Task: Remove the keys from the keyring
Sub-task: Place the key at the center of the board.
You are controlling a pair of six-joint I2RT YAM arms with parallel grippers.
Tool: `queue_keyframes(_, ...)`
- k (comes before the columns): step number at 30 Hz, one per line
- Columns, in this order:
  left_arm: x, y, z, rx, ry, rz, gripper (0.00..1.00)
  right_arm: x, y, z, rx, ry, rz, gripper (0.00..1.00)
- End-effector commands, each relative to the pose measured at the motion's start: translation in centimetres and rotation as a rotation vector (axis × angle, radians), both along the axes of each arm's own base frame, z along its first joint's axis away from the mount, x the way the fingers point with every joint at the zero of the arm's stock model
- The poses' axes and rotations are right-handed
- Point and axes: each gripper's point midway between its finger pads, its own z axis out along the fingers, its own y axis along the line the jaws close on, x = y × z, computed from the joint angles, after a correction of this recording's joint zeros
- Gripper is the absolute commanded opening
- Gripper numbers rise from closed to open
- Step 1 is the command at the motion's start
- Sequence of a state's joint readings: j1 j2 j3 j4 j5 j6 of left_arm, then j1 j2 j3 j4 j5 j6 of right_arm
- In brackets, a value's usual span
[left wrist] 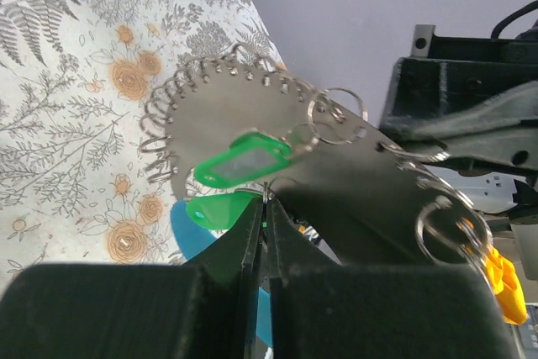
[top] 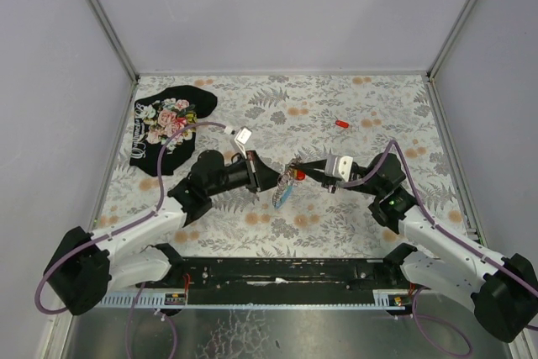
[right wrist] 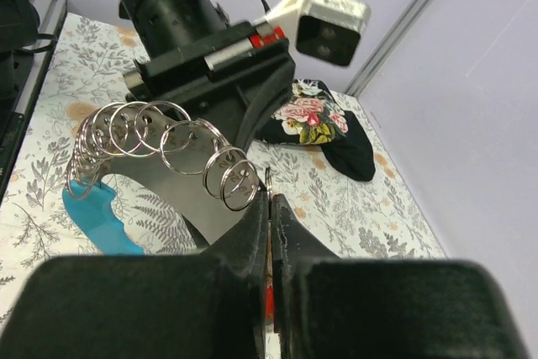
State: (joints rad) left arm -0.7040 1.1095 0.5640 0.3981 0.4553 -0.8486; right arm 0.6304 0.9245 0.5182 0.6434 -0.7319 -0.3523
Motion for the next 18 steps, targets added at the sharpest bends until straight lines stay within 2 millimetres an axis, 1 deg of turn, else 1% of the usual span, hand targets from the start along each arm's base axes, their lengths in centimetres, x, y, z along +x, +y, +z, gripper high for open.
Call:
queue_keyframes(1, 1.0, 1.4, 1.5, -0.006, -0.121, 0.076, 0.0, 1.2, -0.8, 2.4, 0.043, -0.07, -0.079, 0.0)
queue_keyframes(3, 1.3, 1.9, 0.8, 0.021, -0.125, 0.102, 0.0, 2.1, -1.5, 2.1, 0.031, -0.045, -0.117, 0.0)
queue_keyframes(6, 2.0, 2.3, -0.8, 0.062, -0.102, 0.143, 0.0, 3.5, -2.5, 2.1, 0.015, -0.012, -0.183, 0.0)
queue_keyframes(8, 2.8, 2.4, -1.7, 0.065, -0.102, 0.177, 0.0, 4.4, -3.3, 2.6, 0.003, -0.003, -0.23, 0.0)
queue_keyframes(11, 4.8, 2.7, -2.4, 0.066, -0.115, 0.26, 0.0, 5.9, -4.7, 3.0, -0.028, 0.05, -0.309, 0.0)
queue_keyframes(13, 6.7, 2.7, -2.5, 0.059, -0.108, 0.324, 0.0, 7.2, -6.1, 3.2, -0.058, 0.099, -0.371, 0.0)
queue_keyframes(14, 7.6, 2.4, -3.0, 0.062, -0.098, 0.337, 0.0, 7.6, -6.8, 3.2, -0.072, 0.122, -0.394, 0.0)
queue_keyframes(16, 9.2, 1.3, -2.8, 0.036, -0.098, 0.34, 0.0, 8.6, -8.2, 3.6, -0.091, 0.153, -0.445, 0.0)
queue_keyframes(17, 10.1, 0.5, -3.0, 0.031, -0.089, 0.331, 0.0, 9.0, -9.0, 3.7, -0.101, 0.172, -0.469, 0.0)
queue_keyframes(18, 11.1, -0.6, -2.8, 0.018, -0.086, 0.316, 0.0, 9.4, -9.6, 4.0, -0.106, 0.185, -0.487, 0.0)
